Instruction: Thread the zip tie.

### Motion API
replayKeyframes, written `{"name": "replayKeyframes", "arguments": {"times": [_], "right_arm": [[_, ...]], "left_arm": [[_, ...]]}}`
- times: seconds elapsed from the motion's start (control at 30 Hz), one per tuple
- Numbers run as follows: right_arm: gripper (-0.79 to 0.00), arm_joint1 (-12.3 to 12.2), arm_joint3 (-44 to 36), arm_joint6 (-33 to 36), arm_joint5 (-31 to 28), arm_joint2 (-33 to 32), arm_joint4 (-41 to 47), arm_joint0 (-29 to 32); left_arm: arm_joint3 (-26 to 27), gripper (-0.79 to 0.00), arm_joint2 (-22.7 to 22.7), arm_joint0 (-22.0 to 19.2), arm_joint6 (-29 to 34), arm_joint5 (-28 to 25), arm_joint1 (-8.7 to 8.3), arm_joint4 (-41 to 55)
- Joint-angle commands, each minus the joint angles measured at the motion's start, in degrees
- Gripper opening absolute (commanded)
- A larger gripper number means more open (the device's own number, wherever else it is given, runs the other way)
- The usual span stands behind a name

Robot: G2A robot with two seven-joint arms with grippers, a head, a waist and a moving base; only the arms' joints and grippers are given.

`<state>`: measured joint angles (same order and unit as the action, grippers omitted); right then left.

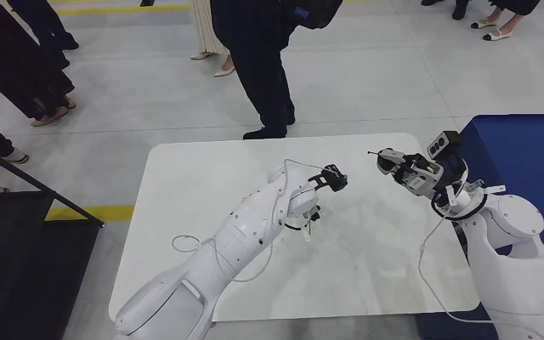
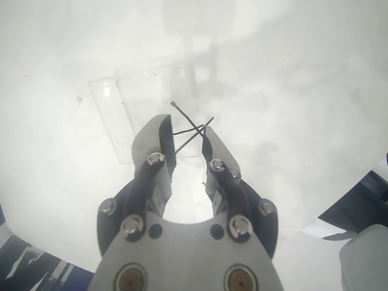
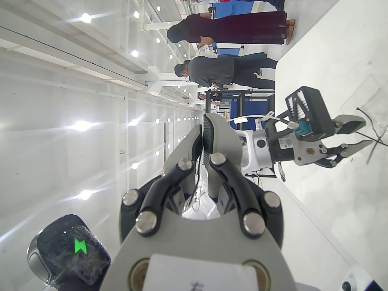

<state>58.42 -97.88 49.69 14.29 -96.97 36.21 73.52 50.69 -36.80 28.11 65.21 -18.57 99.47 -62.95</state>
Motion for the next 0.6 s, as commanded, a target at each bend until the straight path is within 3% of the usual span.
{"name": "replayKeyframes", "arguments": {"times": [0.0,0.2,0.5,0.53,0.57], "right_arm": [[-0.785,0.00,0.00,0.00,0.00,0.00,0.00,0.00],[-0.785,0.00,0.00,0.00,0.00,0.00,0.00,0.00],[-0.785,0.00,0.00,0.00,0.00,0.00,0.00,0.00],[-0.785,0.00,0.00,0.00,0.00,0.00,0.00,0.00],[-0.785,0.00,0.00,0.00,0.00,0.00,0.00,0.00]], "left_arm": [[0.67,-0.529,-0.20,0.20,-0.39,0.00,-0.12,-0.45],[4.29,-0.542,-2.24,1.28,0.28,1.12,-1.24,-2.57],[8.16,-0.499,-4.67,3.32,3.05,-0.09,-2.83,-4.90],[8.52,-0.462,-4.31,3.43,3.28,-1.20,-2.87,-5.35],[8.92,-0.256,-4.04,3.44,3.33,-1.64,-2.91,-6.06]]}}
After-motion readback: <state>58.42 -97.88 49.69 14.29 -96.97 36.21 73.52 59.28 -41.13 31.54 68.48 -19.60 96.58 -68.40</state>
